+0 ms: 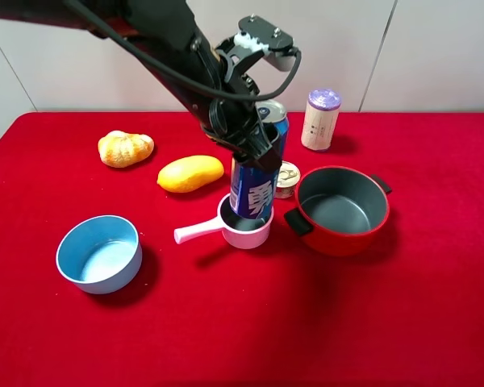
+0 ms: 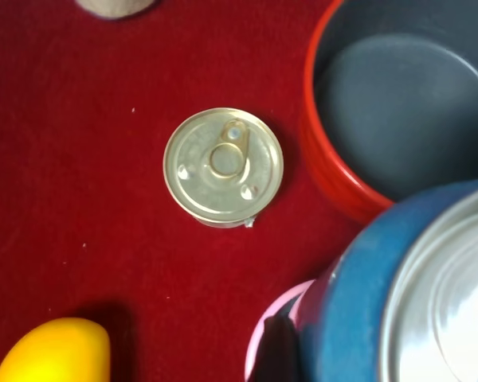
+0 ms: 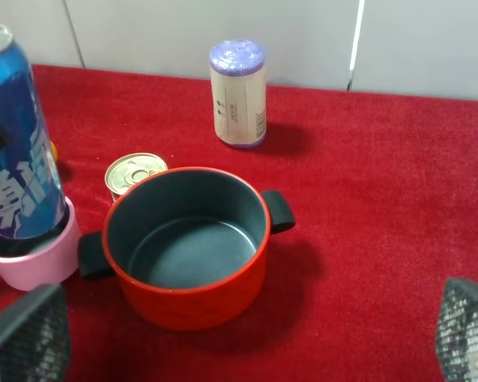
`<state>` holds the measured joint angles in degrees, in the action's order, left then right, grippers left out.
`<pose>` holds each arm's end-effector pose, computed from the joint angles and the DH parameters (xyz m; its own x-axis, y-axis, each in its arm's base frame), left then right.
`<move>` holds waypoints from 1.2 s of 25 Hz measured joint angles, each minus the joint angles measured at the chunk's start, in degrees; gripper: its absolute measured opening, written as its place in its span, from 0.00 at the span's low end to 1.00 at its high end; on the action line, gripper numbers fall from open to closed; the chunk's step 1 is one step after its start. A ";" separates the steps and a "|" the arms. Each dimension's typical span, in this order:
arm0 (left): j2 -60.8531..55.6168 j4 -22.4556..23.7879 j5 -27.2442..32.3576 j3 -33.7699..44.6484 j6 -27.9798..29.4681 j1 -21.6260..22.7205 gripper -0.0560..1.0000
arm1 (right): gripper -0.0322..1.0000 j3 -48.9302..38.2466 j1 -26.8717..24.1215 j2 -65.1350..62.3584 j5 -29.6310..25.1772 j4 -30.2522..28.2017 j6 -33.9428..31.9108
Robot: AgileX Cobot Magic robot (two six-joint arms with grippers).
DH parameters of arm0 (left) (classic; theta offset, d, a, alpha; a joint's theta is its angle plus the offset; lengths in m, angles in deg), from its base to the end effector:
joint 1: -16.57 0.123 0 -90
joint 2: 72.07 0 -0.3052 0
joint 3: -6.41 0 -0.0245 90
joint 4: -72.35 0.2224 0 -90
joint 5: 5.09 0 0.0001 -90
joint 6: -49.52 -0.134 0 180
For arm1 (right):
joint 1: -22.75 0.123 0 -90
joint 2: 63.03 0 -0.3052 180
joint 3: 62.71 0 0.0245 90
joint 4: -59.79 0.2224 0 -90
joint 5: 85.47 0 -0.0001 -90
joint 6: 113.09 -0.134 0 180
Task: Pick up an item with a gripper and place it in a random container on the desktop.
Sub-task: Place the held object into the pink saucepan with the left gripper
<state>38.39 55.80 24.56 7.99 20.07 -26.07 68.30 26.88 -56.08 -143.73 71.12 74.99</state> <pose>0.2859 -0.2890 0.2455 -0.3594 0.6786 -0.6406 0.8583 0.5098 0.0585 -0.0131 0.0215 0.2516 -0.3925 -0.0639 -0.9175 -0.2379 0.9707 0.0341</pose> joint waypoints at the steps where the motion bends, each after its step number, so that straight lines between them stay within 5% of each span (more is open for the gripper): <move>1: 0.00 0.00 -0.68 0.59 -0.06 0.00 0.68 | 0.70 0.00 0.00 0.00 0.00 0.00 0.00; 30: -0.05 0.70 -2.89 3.55 -0.17 -0.65 0.68 | 0.70 0.00 0.00 0.00 0.00 0.00 0.00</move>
<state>38.34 56.50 21.67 11.54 19.90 -26.72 68.30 26.88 -56.08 -143.73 71.12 74.99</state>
